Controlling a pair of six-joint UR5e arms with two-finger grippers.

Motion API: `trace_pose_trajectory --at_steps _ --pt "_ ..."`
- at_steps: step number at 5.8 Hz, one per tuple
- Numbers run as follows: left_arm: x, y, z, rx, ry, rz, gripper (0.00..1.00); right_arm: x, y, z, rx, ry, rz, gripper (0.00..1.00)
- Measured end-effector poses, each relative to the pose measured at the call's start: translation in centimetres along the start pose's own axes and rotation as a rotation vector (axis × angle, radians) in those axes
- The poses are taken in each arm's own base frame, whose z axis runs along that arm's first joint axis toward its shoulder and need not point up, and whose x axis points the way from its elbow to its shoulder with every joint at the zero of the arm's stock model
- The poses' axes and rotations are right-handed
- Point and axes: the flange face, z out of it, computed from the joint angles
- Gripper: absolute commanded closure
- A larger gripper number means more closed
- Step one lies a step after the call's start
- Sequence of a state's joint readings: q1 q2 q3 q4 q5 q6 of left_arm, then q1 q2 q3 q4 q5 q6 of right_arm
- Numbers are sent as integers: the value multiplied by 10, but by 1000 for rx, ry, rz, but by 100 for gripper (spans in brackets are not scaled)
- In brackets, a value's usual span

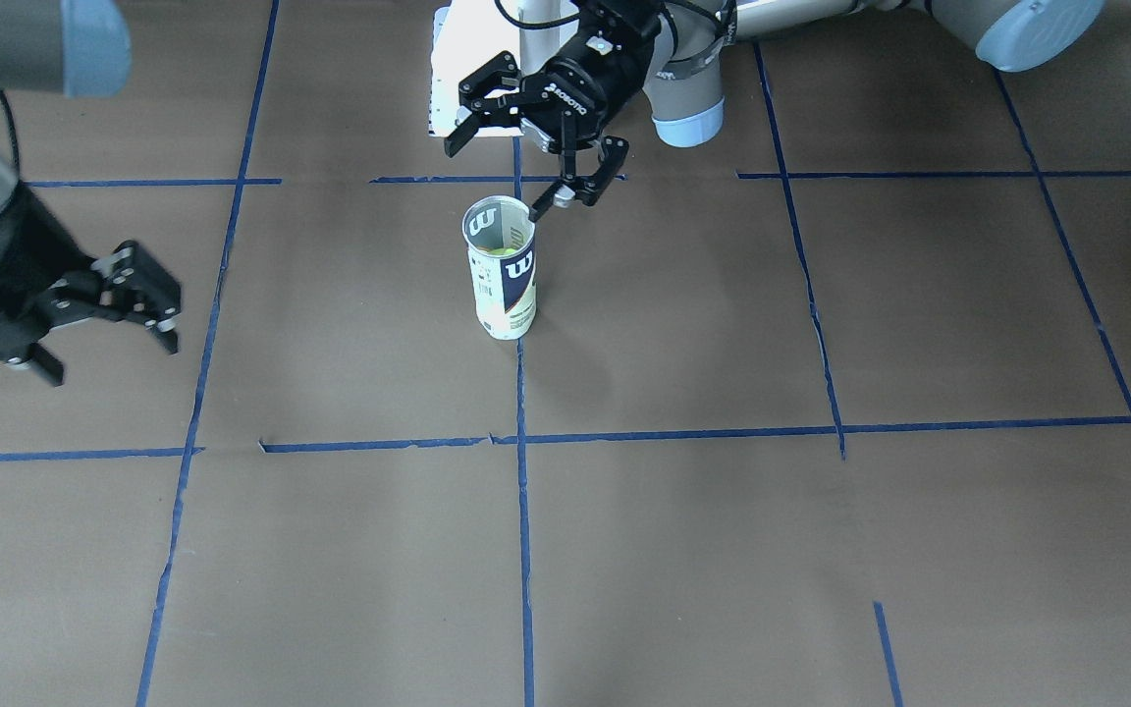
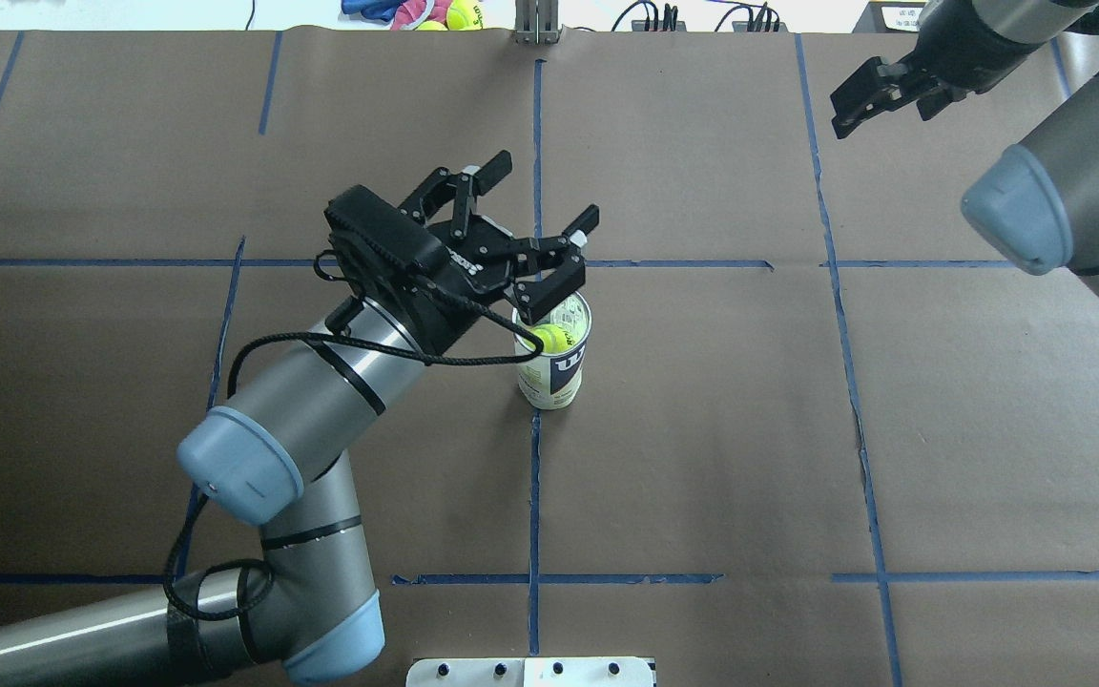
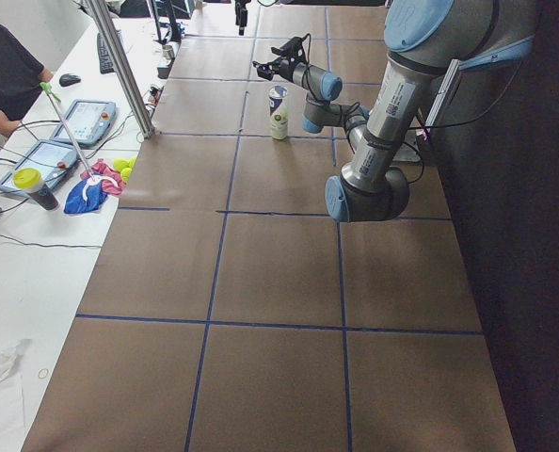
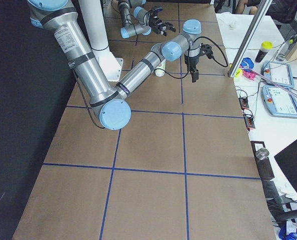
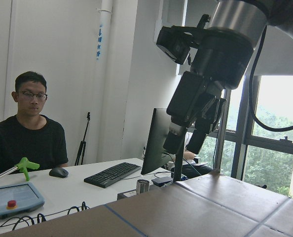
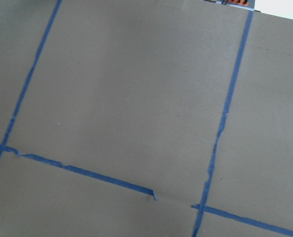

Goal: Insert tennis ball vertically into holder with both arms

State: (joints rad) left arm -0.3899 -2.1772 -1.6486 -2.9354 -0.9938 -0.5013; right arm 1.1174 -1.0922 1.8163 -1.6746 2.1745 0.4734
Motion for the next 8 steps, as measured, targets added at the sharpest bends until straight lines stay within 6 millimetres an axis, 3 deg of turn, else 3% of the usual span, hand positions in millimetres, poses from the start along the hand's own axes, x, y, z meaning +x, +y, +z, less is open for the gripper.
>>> trace_pose_trajectory --at_steps 2,4,6,8 --pt "-92 4 13 -142 -159 92 0 90 13 5 -37 45 18 1" --pt "-215 -6 14 -421 -253 75 0 163 39 1 -67 47 17 1" --pt "-372 -17 -28 -792 -362 -52 0 221 59 3 -93 58 88 0" --pt "-492 -11 -109 -1052 -414 -138 0 275 86 8 -127 28 174 0"
